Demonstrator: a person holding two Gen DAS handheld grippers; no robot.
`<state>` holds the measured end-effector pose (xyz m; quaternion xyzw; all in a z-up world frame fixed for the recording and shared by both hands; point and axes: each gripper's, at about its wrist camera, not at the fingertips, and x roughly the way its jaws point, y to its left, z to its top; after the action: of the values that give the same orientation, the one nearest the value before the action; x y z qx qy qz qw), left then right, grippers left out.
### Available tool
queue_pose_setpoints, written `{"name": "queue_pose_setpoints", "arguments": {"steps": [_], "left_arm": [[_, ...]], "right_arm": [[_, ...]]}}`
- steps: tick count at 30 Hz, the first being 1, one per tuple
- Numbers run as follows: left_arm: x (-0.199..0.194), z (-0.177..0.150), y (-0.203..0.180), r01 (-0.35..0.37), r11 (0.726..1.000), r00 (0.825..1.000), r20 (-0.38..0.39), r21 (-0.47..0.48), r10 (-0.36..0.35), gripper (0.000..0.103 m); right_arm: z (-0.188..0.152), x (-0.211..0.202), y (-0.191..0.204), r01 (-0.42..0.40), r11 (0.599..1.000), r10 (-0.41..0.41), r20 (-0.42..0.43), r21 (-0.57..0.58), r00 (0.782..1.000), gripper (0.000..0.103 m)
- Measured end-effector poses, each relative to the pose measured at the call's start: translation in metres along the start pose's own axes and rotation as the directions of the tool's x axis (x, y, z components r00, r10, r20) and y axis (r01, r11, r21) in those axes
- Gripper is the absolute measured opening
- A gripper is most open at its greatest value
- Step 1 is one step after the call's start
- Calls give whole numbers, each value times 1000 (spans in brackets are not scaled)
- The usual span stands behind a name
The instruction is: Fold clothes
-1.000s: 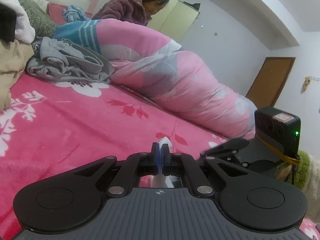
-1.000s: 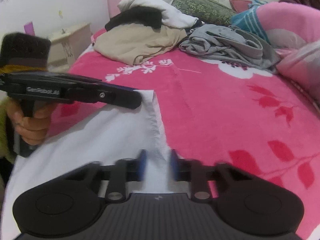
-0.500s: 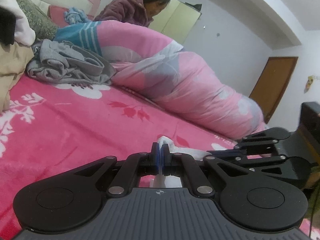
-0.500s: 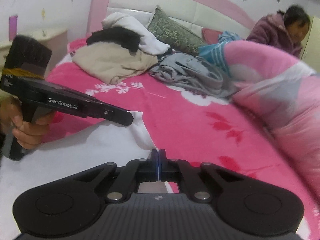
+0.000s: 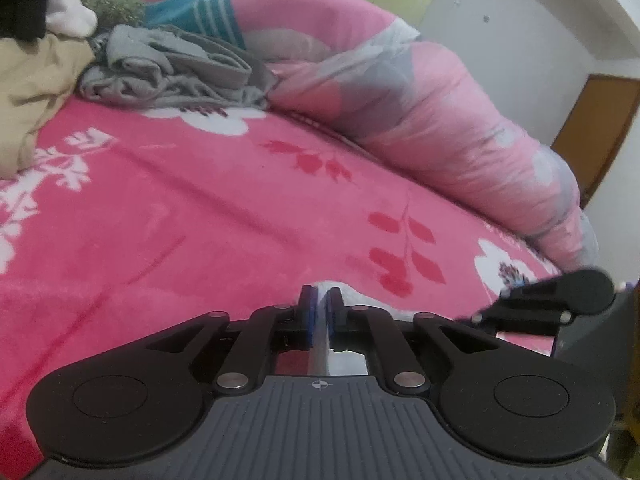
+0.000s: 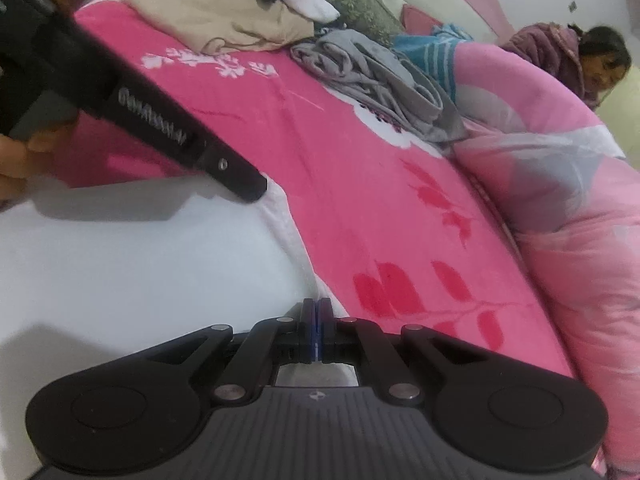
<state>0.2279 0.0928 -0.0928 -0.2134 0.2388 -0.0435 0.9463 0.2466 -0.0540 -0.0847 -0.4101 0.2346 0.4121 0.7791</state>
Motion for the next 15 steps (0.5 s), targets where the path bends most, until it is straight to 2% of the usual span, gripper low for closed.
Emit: {"name": "queue_pose_setpoints", "arguments": {"steps": [4, 6, 7, 9, 10, 12, 15], "left_arm": [[-24, 5, -4, -13, 999, 991, 136, 29, 9, 6], [-32, 6, -7, 59, 997, 986, 154, 41, -64, 6], [-32, 6, -10, 99, 993, 985, 133, 59, -106, 6], [-24, 1, -23, 157, 979, 986, 28, 129, -162, 6], [-18, -4, -29, 166, 972, 986, -23, 167, -165, 6], [-6, -13, -40, 138, 966, 989, -92, 220, -120, 6], [-2, -16, -40, 120, 968, 989, -110, 221, -98, 6]], "right_arm": [[1, 2, -5, -5, 999, 6, -15, 54, 1000, 0], [2, 3, -9, -12, 996, 14, -23, 89, 1000, 0], [3, 3, -13, -19, 993, 23, -27, 117, 999, 0], [5, 2, -21, -36, 983, 42, -34, 179, 999, 1], [6, -1, -27, -43, 975, 49, -21, 217, 999, 2], [7, -7, -39, -50, 955, 51, 6, 291, 999, 4], [5, -18, -59, -25, 919, 19, 20, 394, 1000, 6]]}}
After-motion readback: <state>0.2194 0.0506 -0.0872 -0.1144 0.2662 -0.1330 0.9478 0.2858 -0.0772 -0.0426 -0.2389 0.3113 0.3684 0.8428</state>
